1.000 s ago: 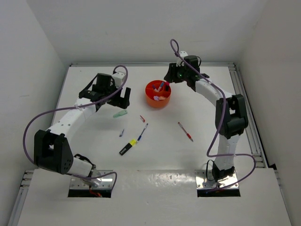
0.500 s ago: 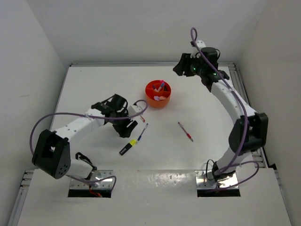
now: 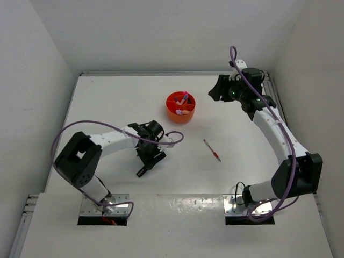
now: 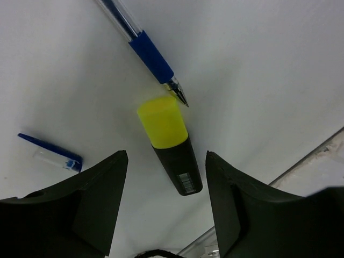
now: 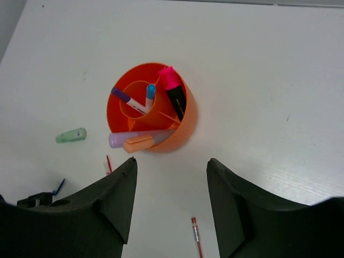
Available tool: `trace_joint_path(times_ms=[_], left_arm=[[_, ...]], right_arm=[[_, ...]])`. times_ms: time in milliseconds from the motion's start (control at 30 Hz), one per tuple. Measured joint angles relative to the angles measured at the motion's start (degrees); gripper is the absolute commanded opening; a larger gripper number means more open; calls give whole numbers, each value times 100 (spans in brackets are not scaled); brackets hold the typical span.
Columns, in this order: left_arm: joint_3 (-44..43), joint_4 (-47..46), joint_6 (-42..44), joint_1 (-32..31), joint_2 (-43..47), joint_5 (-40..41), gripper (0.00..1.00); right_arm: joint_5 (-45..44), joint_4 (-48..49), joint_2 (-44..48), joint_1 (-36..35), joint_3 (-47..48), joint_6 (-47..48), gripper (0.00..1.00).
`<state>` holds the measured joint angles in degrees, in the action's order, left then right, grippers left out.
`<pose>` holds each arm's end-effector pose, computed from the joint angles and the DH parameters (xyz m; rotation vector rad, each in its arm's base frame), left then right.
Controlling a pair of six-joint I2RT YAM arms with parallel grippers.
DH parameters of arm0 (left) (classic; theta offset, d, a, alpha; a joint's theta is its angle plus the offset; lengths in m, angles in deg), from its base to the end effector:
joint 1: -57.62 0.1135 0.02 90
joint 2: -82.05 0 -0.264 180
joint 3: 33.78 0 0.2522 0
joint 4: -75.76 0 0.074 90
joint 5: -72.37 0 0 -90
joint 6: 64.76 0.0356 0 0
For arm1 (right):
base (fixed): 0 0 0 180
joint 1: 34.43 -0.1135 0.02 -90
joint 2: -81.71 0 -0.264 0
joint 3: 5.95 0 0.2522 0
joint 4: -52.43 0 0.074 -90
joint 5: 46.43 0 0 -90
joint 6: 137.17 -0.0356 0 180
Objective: Sort the stationery into containers
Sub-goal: Pick up the pen from the center of the board.
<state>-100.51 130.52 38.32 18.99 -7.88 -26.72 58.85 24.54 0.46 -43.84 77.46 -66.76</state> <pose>0.2107 -0.1756 0.1714 1.3119 2.6504 -0.2982 0.3235 0.0631 0.3369 0.0098 2.0528 0.5874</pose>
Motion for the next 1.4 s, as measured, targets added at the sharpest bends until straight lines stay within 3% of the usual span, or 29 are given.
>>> trace_joint_path(times_ms=[233, 400, 533, 767, 900, 1000, 1200, 1400], left_arm=[[-68, 50, -334, -92, -588, 470, 64], [-155, 85, -420, -114, -695, 608, 46], [-175, 118, -409, -114, -717, 601, 24], [-184, 94, -387, -96, -568, 402, 9], [-415, 68, -439, 50, 66, 87, 8], [-820, -258, -560, 214, 826, -94, 14], [-1480, -1241, -1095, 299, 1851, -511, 18], [-1709, -1718, -1631, 299, 1849, -883, 18]], right_arm=[[-4, -131, 208, 70, -70, 59, 54], [20, -133, 273, 70, -70, 61, 52], [31, -127, 286, 42, -92, 74, 50], [101, -153, 428, -190, -295, 186, 47], [323, -219, 527, -382, -304, 168, 44], [511, -262, 595, -579, -304, 52, 44], [1010, -245, 579, -1036, -249, -828, 59], [1228, -81, 321, -1403, 103, -1526, 65]])
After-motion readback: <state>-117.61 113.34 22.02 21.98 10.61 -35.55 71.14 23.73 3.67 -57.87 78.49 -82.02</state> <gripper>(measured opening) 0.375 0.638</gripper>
